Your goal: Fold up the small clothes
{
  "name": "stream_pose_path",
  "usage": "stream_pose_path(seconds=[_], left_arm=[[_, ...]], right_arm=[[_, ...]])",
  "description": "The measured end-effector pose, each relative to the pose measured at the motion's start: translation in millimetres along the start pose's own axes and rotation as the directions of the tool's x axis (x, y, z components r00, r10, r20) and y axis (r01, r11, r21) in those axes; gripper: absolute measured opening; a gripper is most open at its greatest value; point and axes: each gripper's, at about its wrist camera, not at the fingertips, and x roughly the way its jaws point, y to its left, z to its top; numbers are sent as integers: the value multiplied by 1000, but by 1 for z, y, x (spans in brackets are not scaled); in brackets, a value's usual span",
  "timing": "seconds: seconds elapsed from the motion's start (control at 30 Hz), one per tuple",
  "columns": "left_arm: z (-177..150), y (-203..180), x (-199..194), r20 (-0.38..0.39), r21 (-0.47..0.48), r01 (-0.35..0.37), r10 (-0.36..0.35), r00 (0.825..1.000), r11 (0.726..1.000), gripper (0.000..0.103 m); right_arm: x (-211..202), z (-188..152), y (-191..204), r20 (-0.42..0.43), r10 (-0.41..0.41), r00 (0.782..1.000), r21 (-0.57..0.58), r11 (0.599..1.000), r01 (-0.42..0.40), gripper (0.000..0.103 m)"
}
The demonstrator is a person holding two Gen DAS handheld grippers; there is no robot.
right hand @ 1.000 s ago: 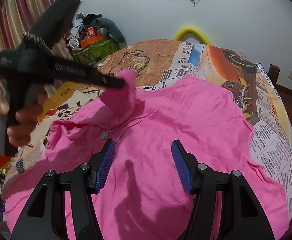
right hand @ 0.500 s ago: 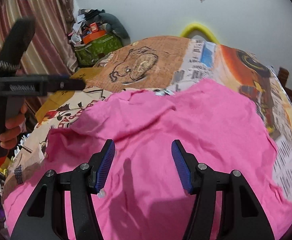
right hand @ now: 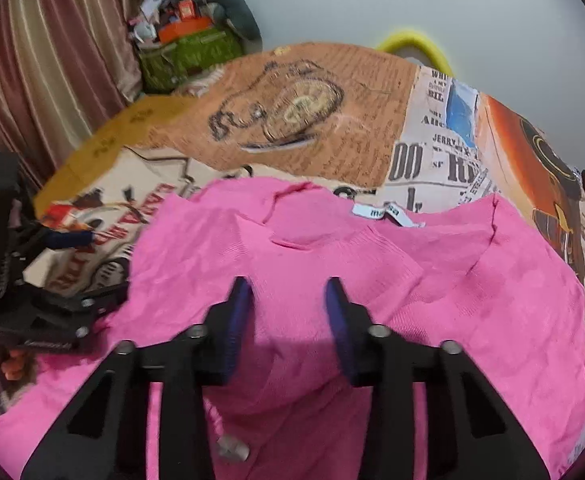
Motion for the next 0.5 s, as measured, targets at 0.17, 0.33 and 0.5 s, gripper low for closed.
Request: stream_pose_path(seconds=[0.17,0.33,0.5], left_arm=[[0,3,2,-6,-29,19,-19,1000,999,103],[-1,-1,-1,4,-11,-14,14,1000,1000,103],[5,2,-8,-18,-43,10,-11,1000,999,94]], right_arm=[[-7,1,-6,25,-21,999,19,1000,21,7],[-36,-6,-20,103,-19,994,85,996,10,7],[-71,-26,-36,154,-9,988,132,991,-11,7]])
